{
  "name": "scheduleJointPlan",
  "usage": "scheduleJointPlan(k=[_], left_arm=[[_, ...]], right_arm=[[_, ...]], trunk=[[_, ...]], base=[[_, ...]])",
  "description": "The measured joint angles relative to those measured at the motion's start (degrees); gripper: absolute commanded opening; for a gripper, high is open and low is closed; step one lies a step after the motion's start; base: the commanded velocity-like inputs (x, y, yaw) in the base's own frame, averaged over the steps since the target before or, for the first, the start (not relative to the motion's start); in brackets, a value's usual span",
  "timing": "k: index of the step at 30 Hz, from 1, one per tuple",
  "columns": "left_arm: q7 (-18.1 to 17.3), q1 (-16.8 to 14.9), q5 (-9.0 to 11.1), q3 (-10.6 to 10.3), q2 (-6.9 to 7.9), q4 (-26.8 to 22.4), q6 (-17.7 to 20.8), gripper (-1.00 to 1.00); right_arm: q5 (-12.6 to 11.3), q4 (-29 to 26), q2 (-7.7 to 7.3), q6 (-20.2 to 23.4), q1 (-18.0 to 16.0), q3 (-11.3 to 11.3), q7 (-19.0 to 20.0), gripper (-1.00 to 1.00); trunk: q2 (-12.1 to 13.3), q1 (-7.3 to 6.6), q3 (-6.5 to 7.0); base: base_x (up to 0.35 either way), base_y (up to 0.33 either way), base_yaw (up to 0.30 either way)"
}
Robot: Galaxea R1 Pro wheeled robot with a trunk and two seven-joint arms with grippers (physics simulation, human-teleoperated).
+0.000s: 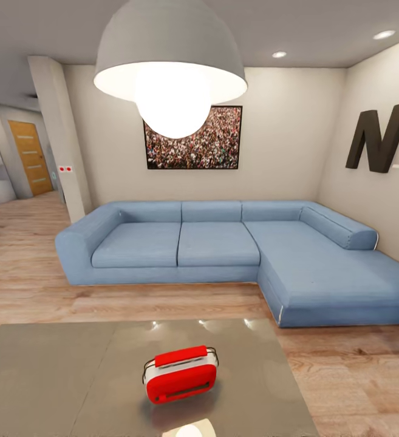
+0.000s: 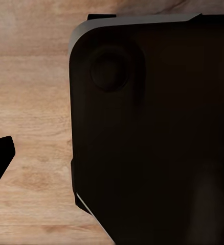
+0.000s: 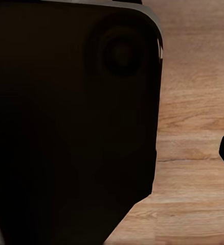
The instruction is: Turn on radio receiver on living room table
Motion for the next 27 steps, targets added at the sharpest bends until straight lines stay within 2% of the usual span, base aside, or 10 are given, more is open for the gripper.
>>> scheduleJointPlan(k=[27], left_arm=[[-0.06,0.00,0.00,0.00,-0.03,0.00,0.00,1.00]], right_arm=[[0.01,0.00,0.02,0.09,0.00,0.17,0.04,1.00]], trunk=[[0.00,0.00,-2.50]], base=[[0.000,0.000,0.000]])
